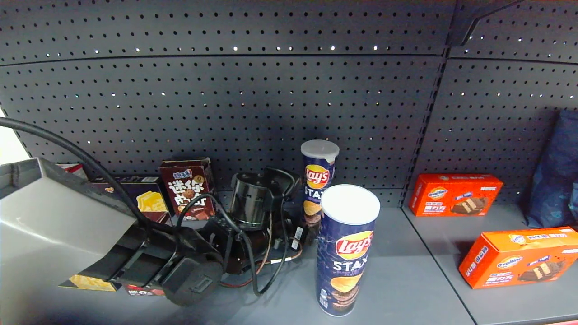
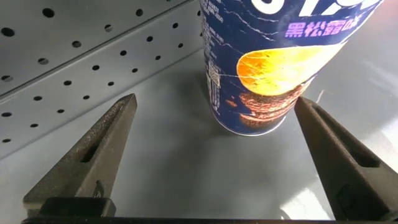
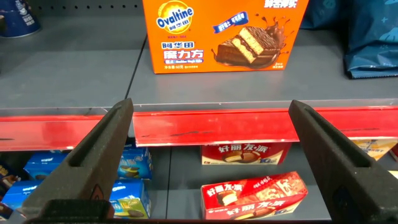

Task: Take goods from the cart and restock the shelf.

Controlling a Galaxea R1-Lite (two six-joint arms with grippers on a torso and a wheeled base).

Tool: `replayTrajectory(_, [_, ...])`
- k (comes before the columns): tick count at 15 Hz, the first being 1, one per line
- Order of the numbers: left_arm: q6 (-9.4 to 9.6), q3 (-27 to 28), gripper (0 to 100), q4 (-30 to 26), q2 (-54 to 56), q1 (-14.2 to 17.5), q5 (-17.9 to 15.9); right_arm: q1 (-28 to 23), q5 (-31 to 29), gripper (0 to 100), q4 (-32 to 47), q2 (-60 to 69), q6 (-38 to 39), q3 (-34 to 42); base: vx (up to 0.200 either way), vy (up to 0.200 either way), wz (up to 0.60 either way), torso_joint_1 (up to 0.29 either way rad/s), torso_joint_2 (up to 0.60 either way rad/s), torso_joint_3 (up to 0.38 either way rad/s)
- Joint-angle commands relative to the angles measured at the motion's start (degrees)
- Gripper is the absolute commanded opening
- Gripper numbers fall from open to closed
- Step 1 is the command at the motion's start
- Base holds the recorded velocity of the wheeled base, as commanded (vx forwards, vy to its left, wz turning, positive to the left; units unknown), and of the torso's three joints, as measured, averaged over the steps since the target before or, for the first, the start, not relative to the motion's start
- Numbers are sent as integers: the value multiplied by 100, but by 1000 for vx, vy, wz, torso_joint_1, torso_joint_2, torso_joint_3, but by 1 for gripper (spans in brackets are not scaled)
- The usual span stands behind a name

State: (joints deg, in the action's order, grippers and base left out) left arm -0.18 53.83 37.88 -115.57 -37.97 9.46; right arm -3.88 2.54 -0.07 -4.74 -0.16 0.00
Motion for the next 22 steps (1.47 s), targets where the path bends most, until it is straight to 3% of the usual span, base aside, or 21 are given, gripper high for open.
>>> replayTrajectory(1, [1,75,100,0,-89,9,3,1,1,100,-1,-9,-2,0,0,0,0,0,0,0])
replayTrajectory(6, [1,206,100,0,-203,88,3,1,1,100,-1,-9,-2,0,0,0,0,0,0,0])
replayTrajectory(13, [-8,-171,100,18,17,88,12,1,1,100,-1,-9,-2,0,0,0,0,0,0,0])
replayTrajectory(22, [-8,198,100,18,-142,106,12,1,1,100,-1,-9,-2,0,0,0,0,0,0,0])
